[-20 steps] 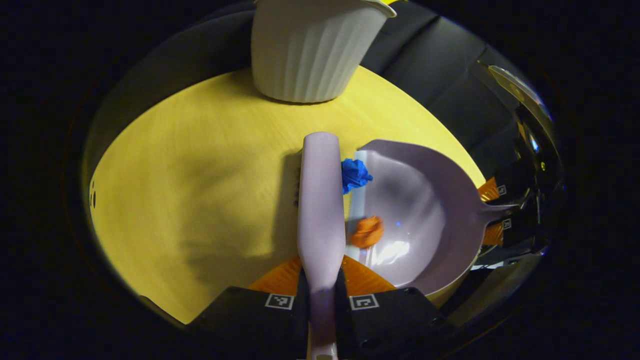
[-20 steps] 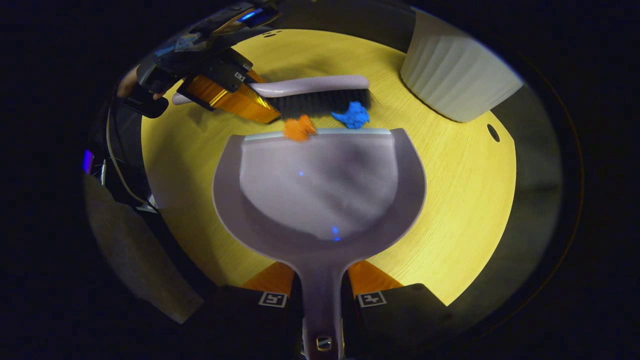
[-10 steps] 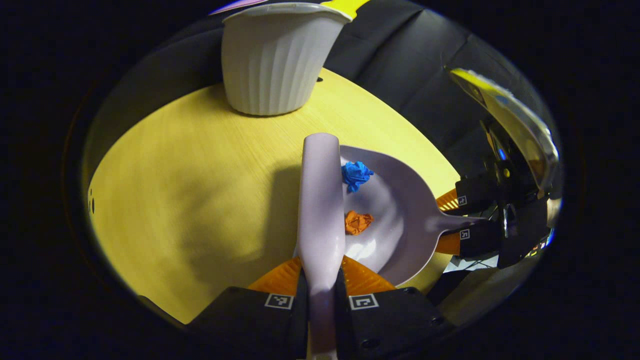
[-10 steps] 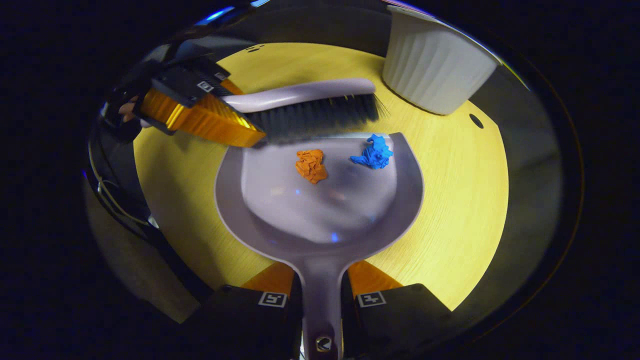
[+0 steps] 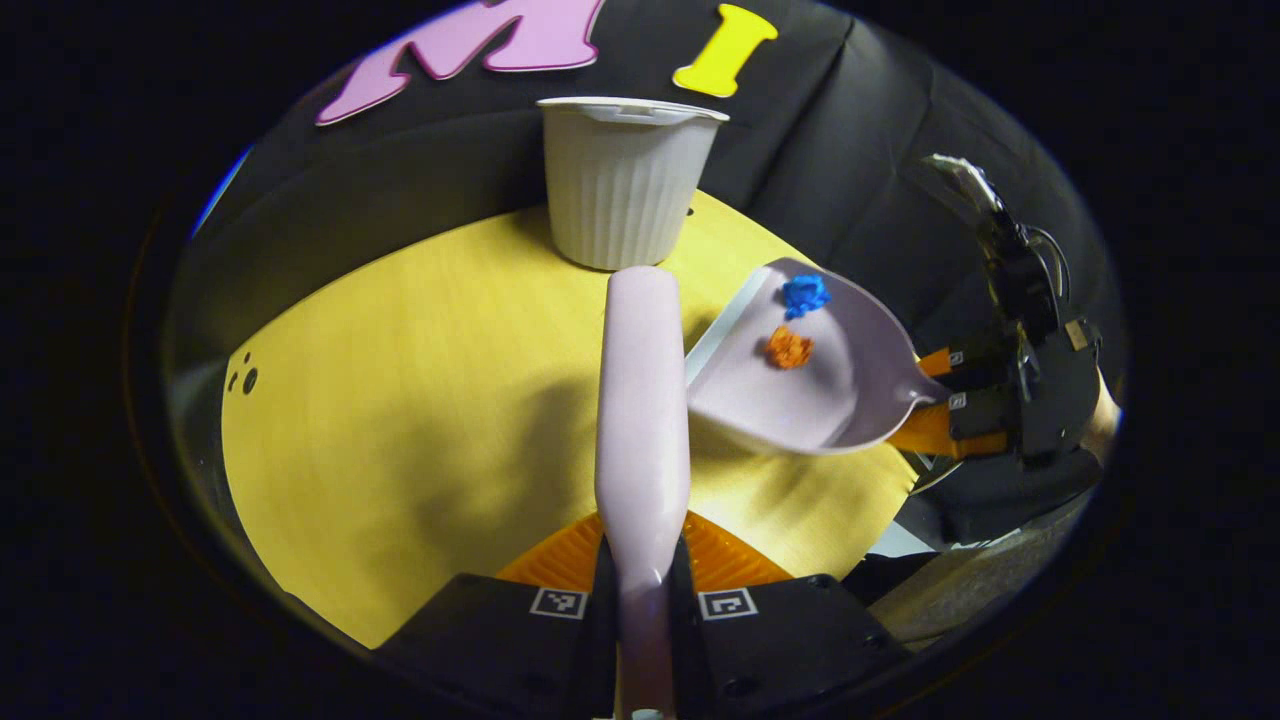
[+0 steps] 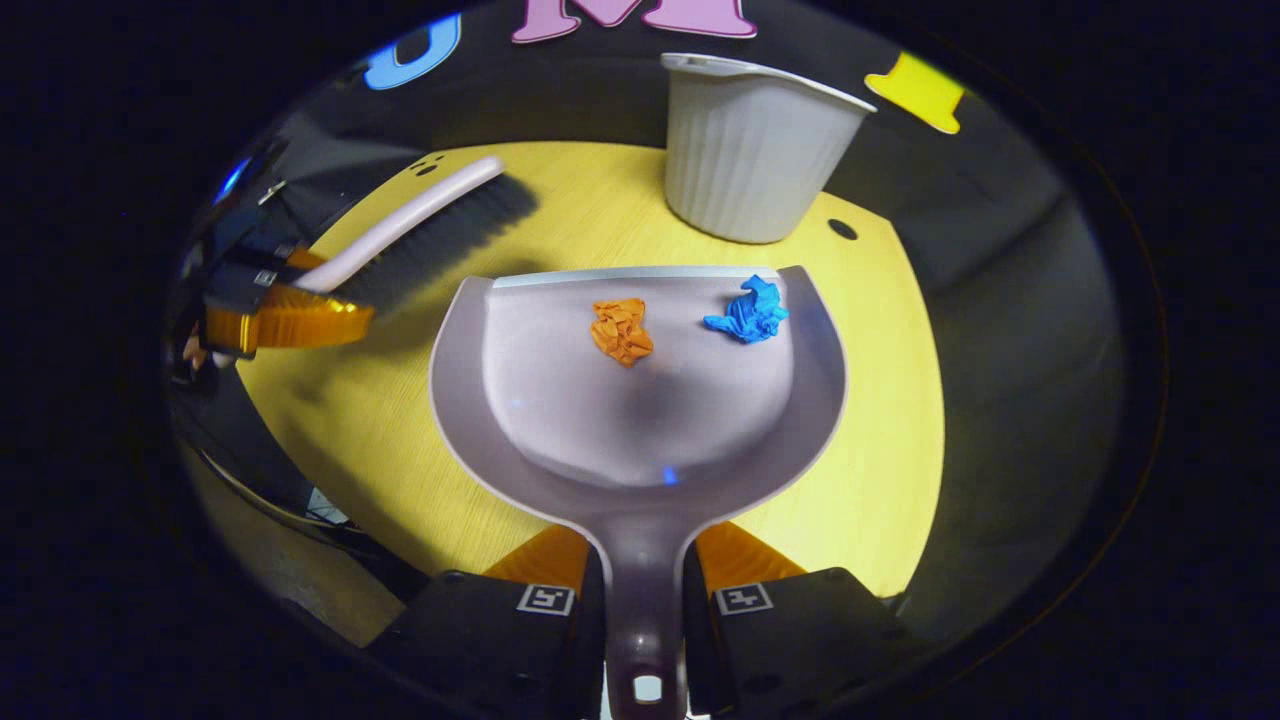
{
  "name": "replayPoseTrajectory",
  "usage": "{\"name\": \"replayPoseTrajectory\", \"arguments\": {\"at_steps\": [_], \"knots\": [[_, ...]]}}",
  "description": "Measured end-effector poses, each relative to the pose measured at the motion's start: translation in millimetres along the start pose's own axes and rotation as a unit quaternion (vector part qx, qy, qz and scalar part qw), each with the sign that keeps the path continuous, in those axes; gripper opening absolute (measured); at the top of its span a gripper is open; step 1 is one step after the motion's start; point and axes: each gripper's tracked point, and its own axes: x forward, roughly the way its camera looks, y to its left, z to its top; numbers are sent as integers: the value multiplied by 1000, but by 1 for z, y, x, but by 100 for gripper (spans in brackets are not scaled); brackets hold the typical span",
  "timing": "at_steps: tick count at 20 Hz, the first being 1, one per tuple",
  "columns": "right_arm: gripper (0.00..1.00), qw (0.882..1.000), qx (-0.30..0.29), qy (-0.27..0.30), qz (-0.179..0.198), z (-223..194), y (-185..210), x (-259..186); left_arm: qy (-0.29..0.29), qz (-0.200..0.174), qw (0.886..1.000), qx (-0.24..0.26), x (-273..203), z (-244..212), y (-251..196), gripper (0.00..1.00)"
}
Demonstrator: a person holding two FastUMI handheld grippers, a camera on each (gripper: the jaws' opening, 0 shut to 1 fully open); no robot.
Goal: Pick up the small broom and dustpan from the desktop, sweep the trash into the dustpan with the broom, and then empty the trash into the garbage bin.
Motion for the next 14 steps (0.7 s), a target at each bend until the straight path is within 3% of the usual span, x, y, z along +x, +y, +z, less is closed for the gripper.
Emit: {"name": "replayPoseTrajectory", "arguments": {"at_steps": [5, 14], "knots": [[36, 998, 52, -15, -38, 26, -16, -13, 10, 22, 999, -26, -18, -43, 36, 26], [36, 991, 88, -26, -93, 85, -57, -37, 24, 23, 997, -66, -39, -118, 77, 26]]}}
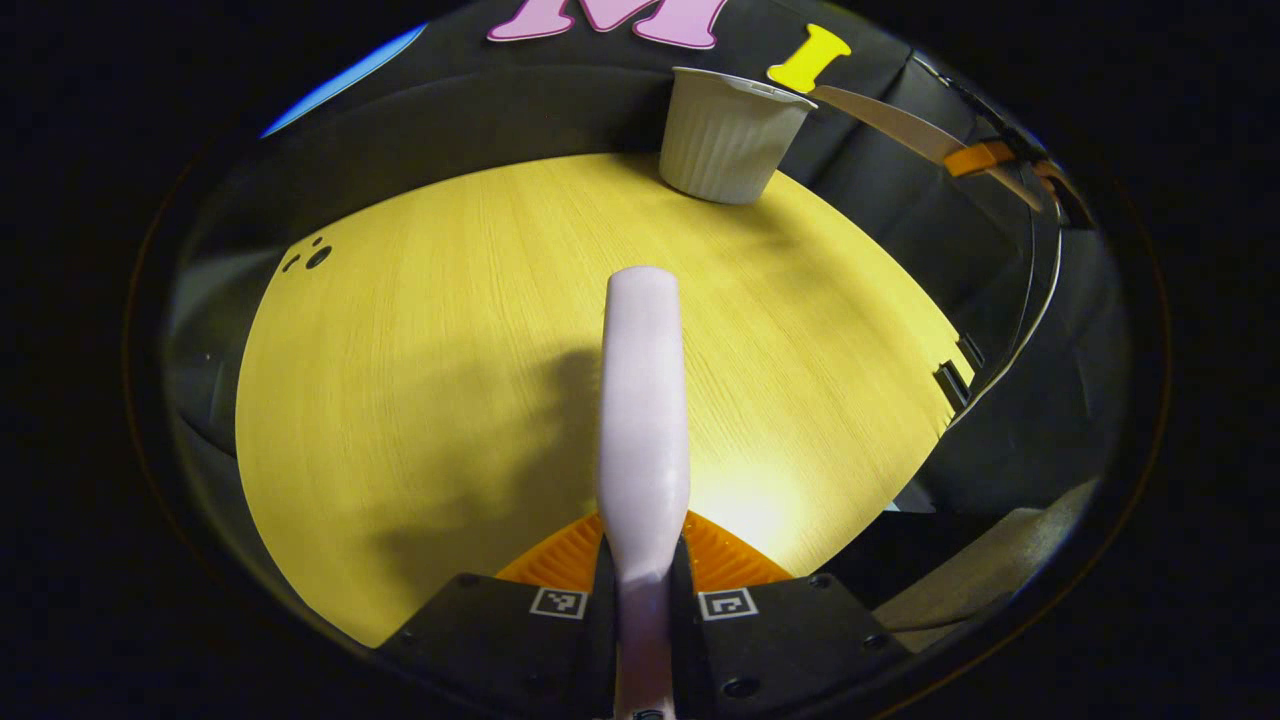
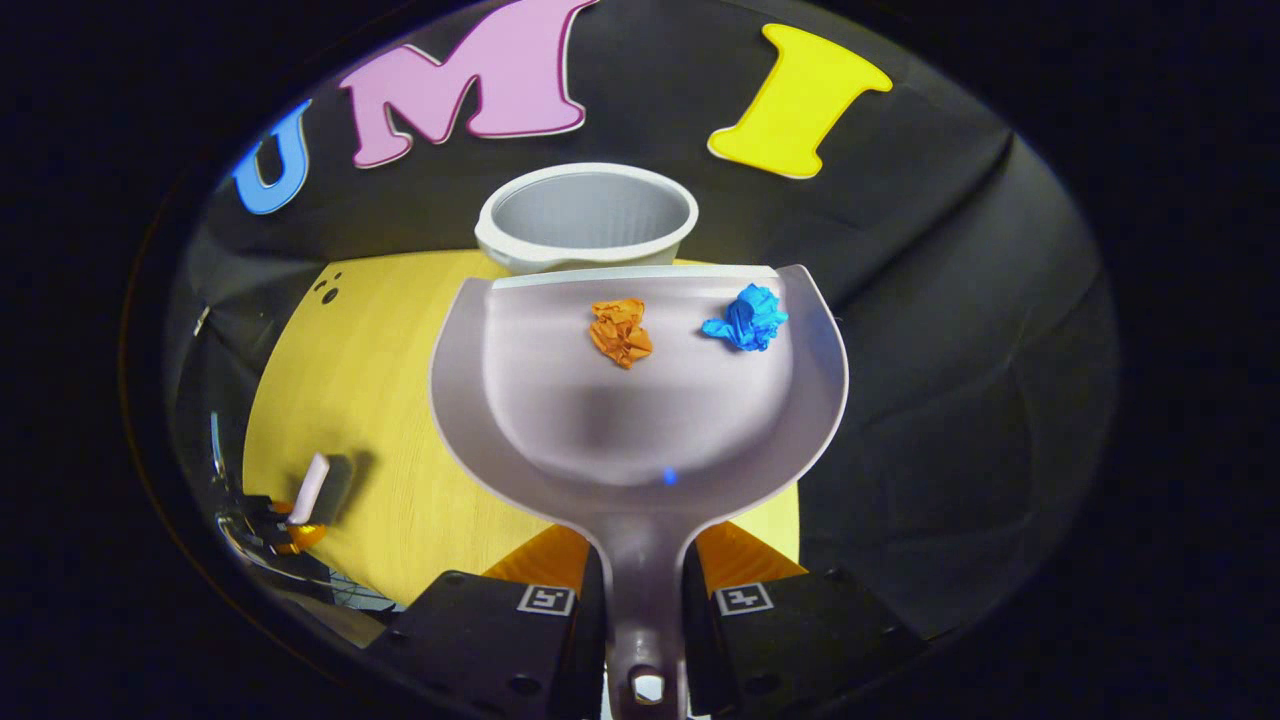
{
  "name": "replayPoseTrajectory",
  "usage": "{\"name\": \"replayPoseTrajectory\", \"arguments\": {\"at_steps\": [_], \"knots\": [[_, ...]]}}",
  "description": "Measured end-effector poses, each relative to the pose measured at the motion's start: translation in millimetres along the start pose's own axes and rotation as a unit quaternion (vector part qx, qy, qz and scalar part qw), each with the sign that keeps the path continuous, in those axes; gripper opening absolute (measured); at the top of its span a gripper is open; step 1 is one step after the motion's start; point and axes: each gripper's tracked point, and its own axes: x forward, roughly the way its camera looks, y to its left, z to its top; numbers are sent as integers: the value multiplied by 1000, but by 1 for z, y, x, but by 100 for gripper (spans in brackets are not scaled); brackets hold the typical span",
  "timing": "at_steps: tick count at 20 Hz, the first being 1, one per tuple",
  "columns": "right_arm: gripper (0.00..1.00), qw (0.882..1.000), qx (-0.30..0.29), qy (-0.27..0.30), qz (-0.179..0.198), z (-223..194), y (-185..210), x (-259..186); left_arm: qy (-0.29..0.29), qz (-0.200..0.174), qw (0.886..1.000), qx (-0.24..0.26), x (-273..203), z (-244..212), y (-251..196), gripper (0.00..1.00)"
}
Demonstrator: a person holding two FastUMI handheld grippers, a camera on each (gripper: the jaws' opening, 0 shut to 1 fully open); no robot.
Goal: Pick up the small broom and dustpan from the desktop, sweep the trash into the dustpan with the broom, and then empty the trash into the garbage bin.
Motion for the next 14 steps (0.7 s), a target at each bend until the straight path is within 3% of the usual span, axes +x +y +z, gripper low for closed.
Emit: {"name": "replayPoseTrajectory", "arguments": {"at_steps": [8, 11, 14], "knots": [[36, 995, -55, 33, -70, -2, -12, -2, -2, -1, 1000, -13, 7, 2, 8, 26], [40, 989, -95, 55, -101, -2, -18, -3, -2, -2, 1000, -8, 7, 8, 11, 26], [36, 976, -149, 76, -137, -9, -34, -10, 5, -7, 1000, -12, 11, 6, 12, 26]]}}
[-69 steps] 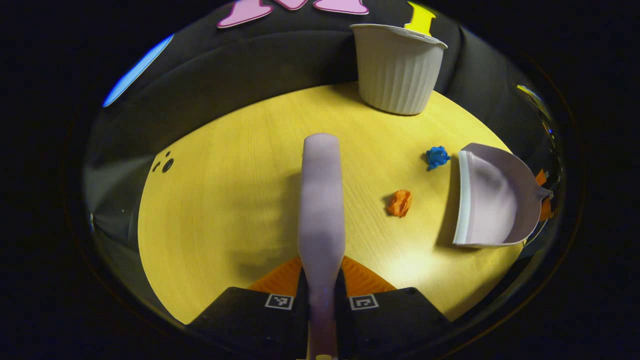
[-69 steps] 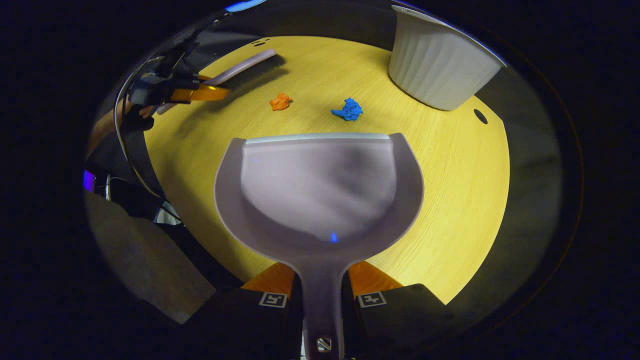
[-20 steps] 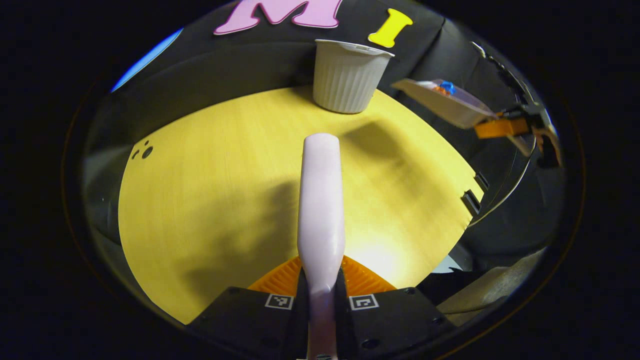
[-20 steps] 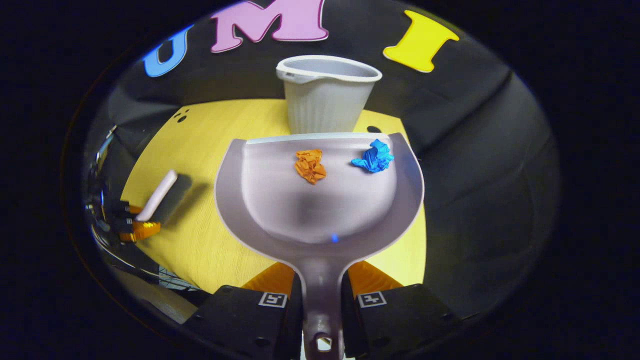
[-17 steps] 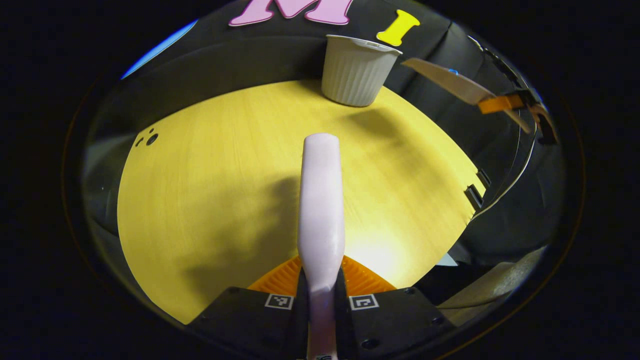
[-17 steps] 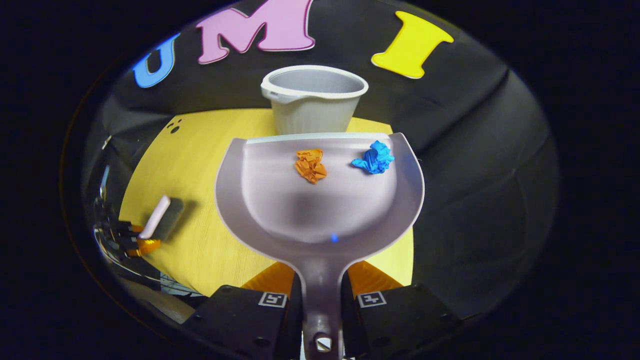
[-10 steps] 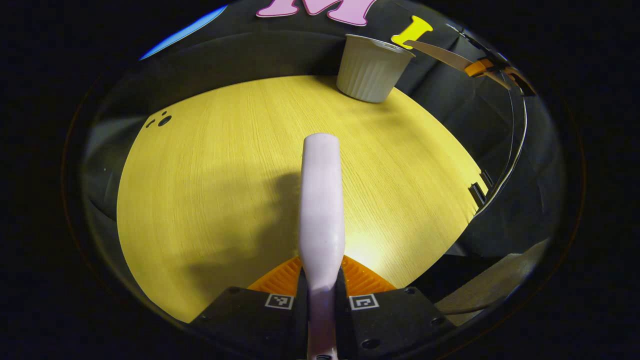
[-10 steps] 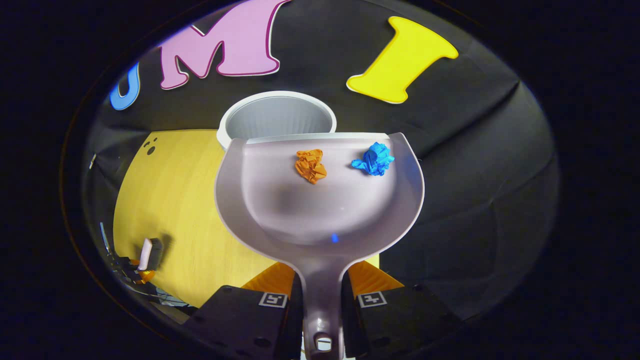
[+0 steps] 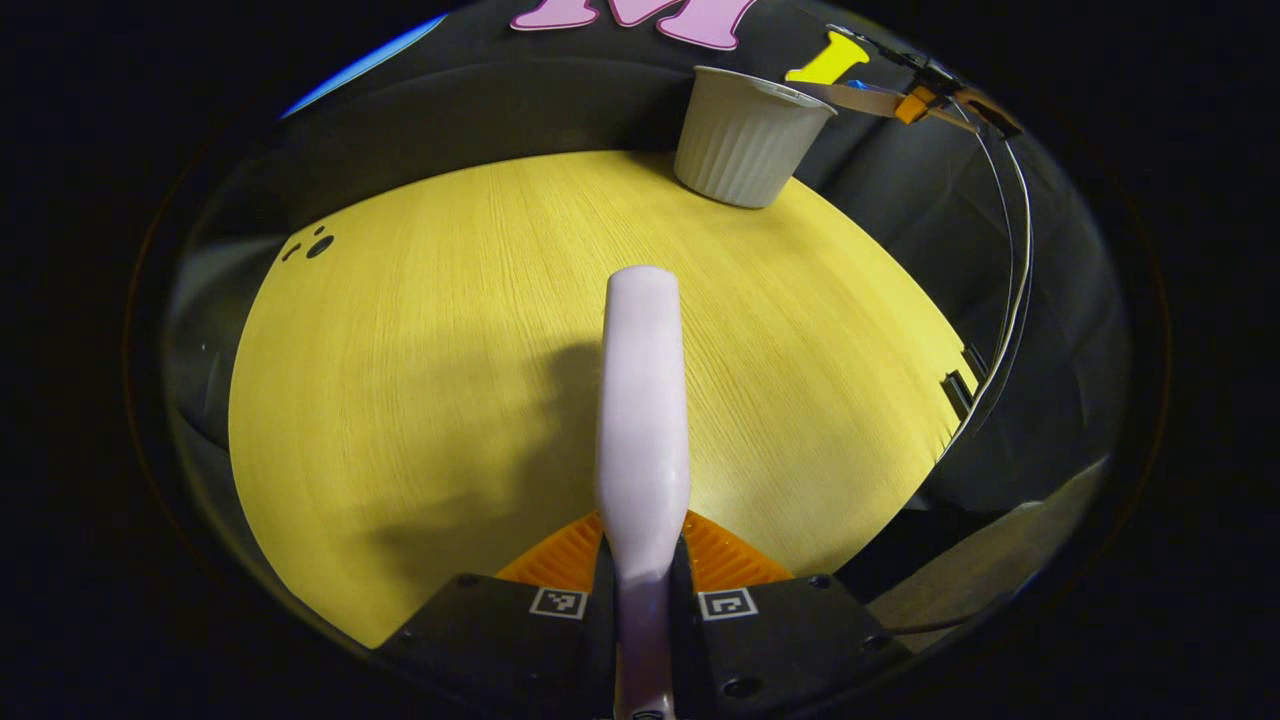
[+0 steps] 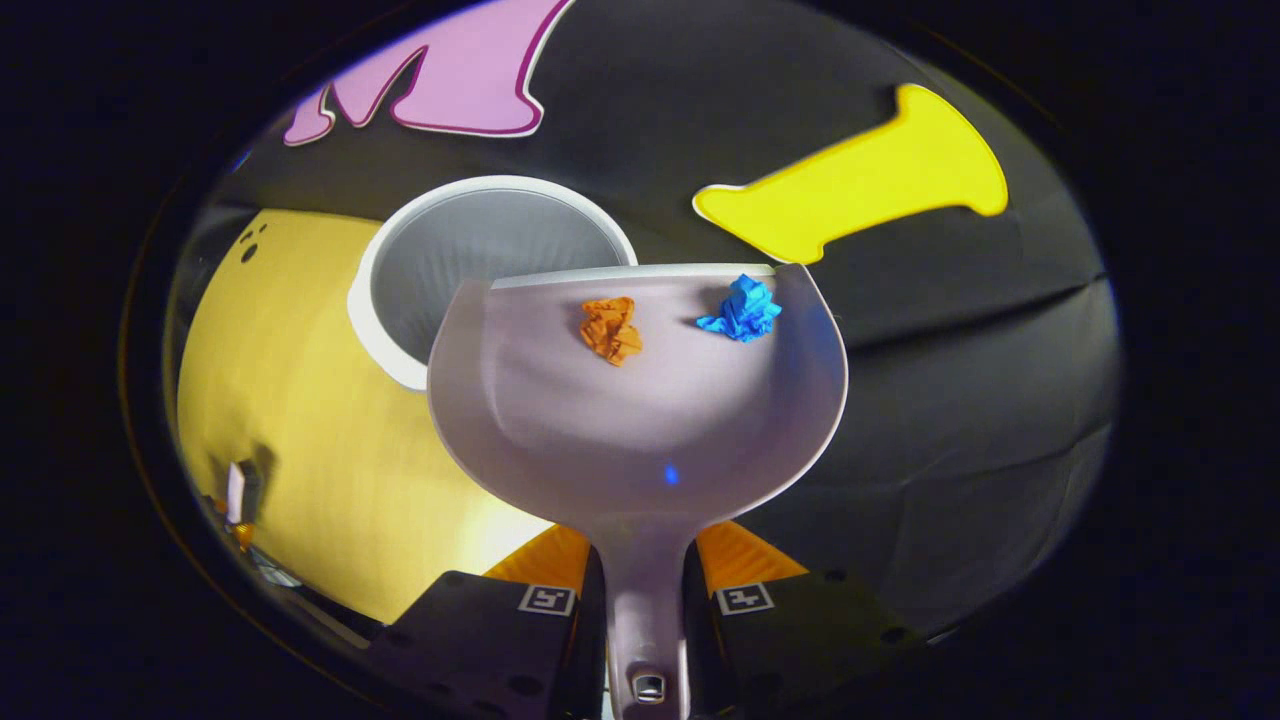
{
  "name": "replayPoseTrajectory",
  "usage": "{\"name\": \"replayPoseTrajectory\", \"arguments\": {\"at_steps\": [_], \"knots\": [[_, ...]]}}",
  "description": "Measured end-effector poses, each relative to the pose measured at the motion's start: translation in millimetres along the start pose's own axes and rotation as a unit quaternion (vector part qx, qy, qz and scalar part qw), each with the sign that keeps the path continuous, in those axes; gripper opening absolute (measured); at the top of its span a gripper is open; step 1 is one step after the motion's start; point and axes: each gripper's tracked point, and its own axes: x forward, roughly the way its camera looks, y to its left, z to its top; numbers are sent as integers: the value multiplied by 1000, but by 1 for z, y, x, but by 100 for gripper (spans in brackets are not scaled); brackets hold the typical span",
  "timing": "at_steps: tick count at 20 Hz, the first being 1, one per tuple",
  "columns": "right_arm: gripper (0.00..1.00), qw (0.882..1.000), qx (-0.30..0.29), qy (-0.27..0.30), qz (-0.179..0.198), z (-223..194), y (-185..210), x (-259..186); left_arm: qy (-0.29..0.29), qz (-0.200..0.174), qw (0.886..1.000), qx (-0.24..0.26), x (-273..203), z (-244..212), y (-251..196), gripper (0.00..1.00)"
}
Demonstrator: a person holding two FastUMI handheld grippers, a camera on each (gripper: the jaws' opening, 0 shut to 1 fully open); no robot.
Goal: Pick up the small broom and dustpan from the desktop, sweep the trash into the dustpan with the broom, and then empty the trash into the garbage bin.
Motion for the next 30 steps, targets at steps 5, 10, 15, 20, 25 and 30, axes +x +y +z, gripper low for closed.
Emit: {"name": "replayPoseTrajectory", "arguments": {"at_steps": [5, 10, 15, 20, 25, 30], "knots": [[36, 996, -73, 28, -48, -3, -25, -16, 8, -3, 1000, -1, 4, -6, -3, 26], [33, 996, -80, 33, -36, -2, -18, -14, 8, -2, 1000, -7, 3, -8, -3, 26], [36, 996, -76, 26, -31, -3, -19, -16, 5, 4, 1000, -5, 2, -6, -2, 24], [36, 999, -28, -8, 14, -13, -12, -29, 2, 17, 1000, -10, -2, -8, -1, 24], [36, 991, 29, -79, 109, -28, 18, -58, 4, 40, 999, -18, -6, -11, 9, 26], [36, 980, 26, -108, 163, -71, 70, -88, -1, 61, 998, -31, -6, -9, 20, 24]]}}
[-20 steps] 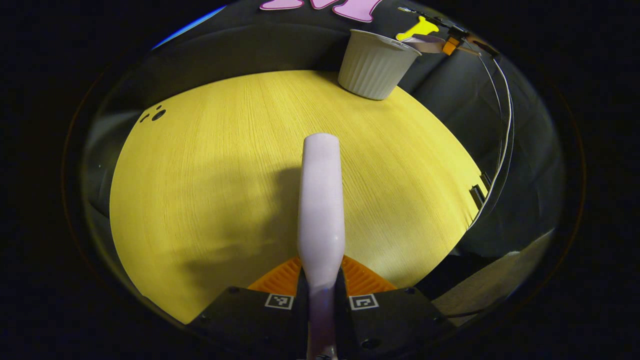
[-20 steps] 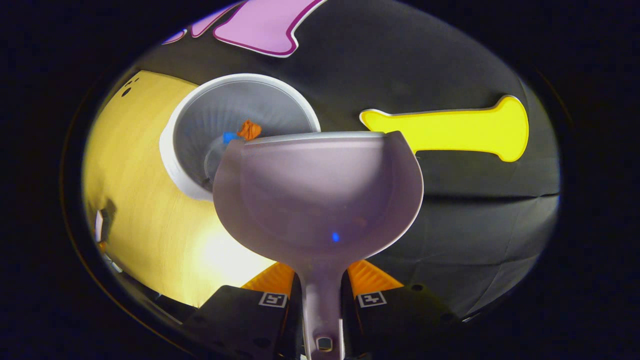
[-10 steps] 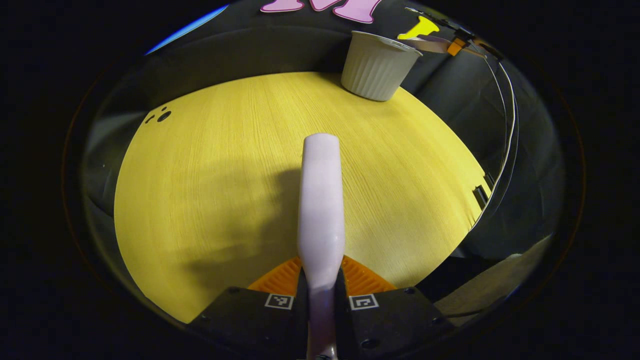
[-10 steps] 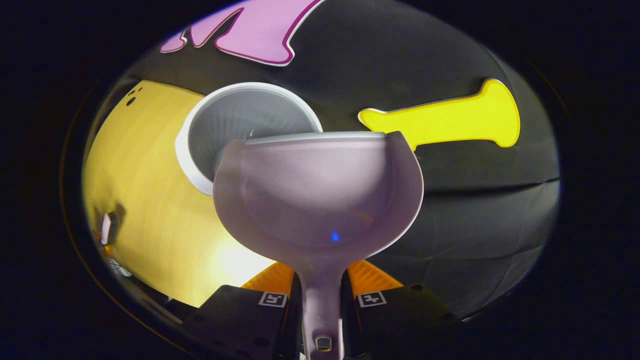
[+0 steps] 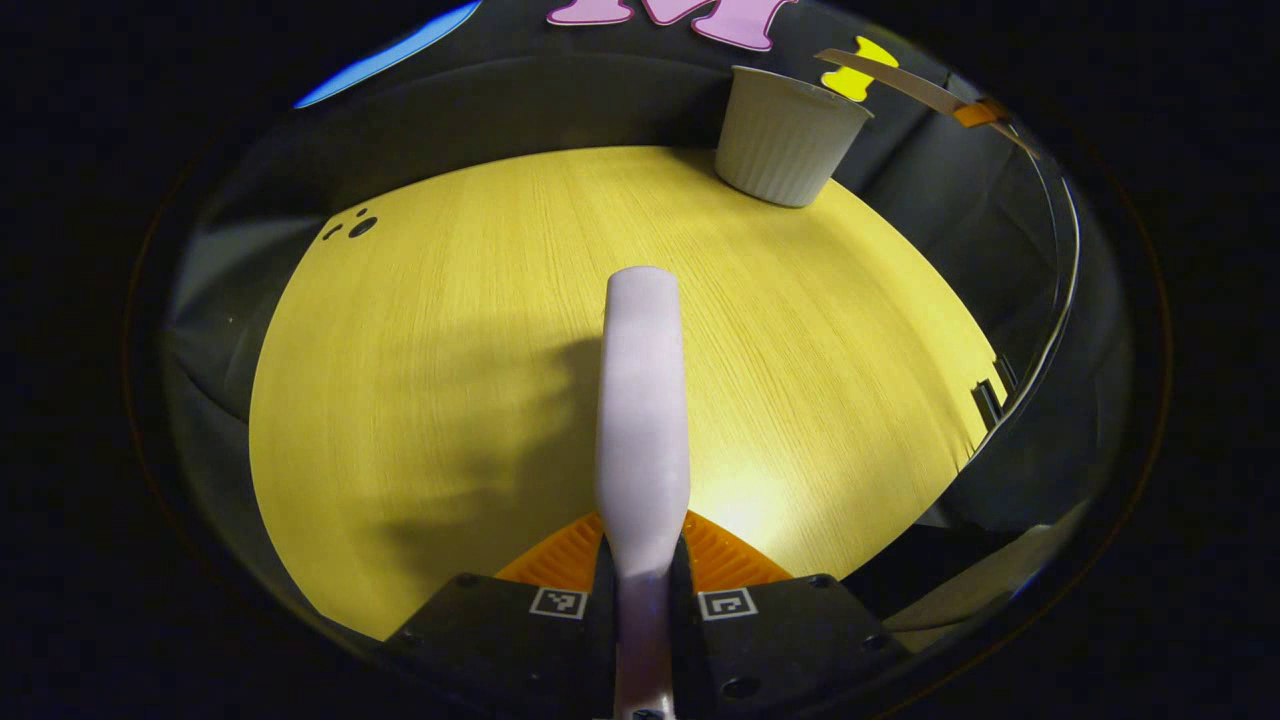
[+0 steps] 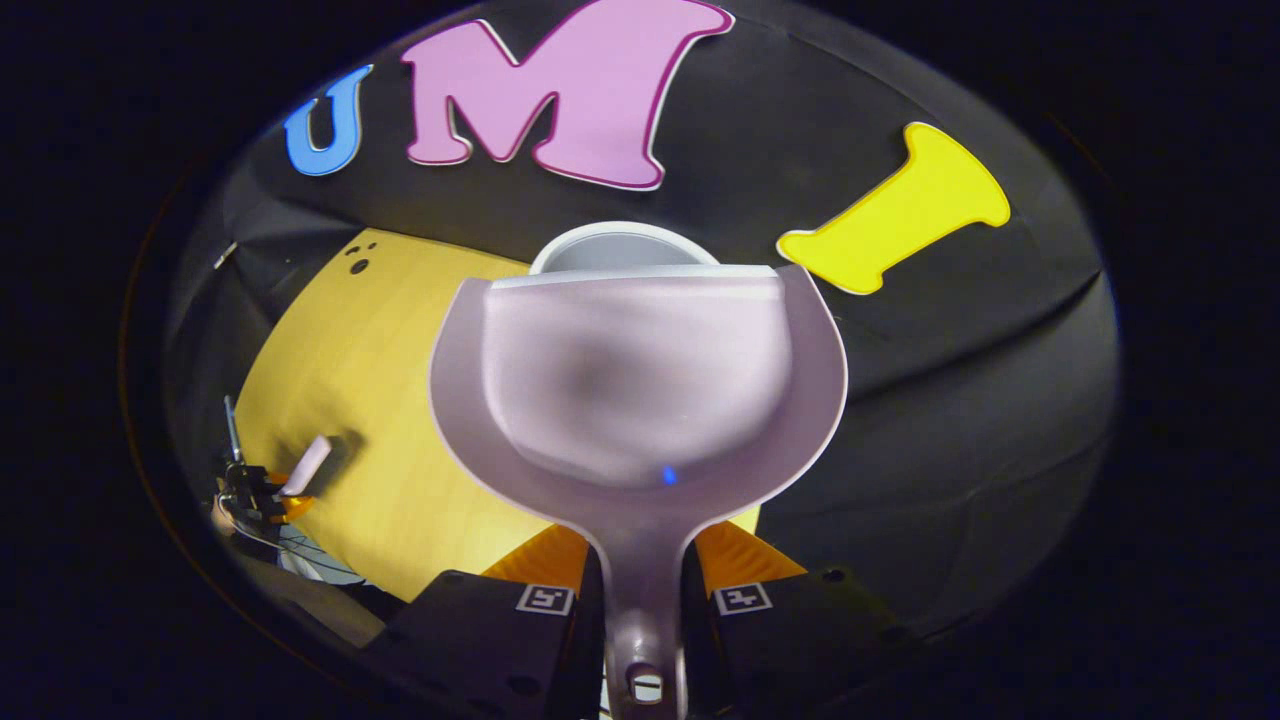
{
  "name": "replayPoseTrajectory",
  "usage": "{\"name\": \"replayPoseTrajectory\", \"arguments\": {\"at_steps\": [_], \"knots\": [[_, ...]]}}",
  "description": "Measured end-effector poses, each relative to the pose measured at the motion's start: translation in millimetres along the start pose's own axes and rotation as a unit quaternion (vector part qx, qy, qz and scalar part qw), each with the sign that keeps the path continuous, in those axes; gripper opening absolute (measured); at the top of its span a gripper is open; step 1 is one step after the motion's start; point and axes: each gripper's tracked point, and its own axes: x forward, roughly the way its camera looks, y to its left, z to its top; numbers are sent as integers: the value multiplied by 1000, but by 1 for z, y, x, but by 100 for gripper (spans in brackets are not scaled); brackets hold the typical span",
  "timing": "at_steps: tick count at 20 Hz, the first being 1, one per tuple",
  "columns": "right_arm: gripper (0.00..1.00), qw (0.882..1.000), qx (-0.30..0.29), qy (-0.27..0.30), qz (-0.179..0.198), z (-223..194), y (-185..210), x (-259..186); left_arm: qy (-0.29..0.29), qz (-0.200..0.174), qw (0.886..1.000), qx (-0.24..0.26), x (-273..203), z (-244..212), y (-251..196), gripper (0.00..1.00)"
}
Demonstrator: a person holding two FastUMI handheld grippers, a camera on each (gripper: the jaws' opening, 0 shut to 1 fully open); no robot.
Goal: Pick up the small broom and dustpan from the desktop, sweep the trash into the dustpan with the broom, and then empty the trash into the garbage bin.
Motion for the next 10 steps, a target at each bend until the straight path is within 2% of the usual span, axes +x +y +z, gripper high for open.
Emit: {"name": "replayPoseTrajectory", "arguments": {"at_steps": [2, 3, 4, 6, 7, 8, 10], "knots": [[36, 1000, -13, -3, 16, -20, 23, -2, -2, 8, 1000, -4, 2, 1, 3, 26], [39, 1000, -18, -2, 26, -32, 37, -1, -3, 11, 1000, -4, 3, 2, 5, 26], [36, 999, -21, 1, 38, -45, 52, 1, -2, 15, 1000, -3, 5, 2, 8, 26], [36, 998, -19, 10, 61, -71, 81, 9, 3, 24, 1000, 2, 7, 0, 11, 26], [39, 997, -21, 16, 74, -84, 97, 14, 5, 26, 1000, 3, 7, -1, 12, 26], [36, 996, -24, 23, 85, -97, 110, 18, 7, 29, 1000, 5, 9, -2, 14, 25], [36, 994, -31, 39, 100, -123, 131, 31, 9, 34, 999, 10, 11, -3, 17, 24]]}}
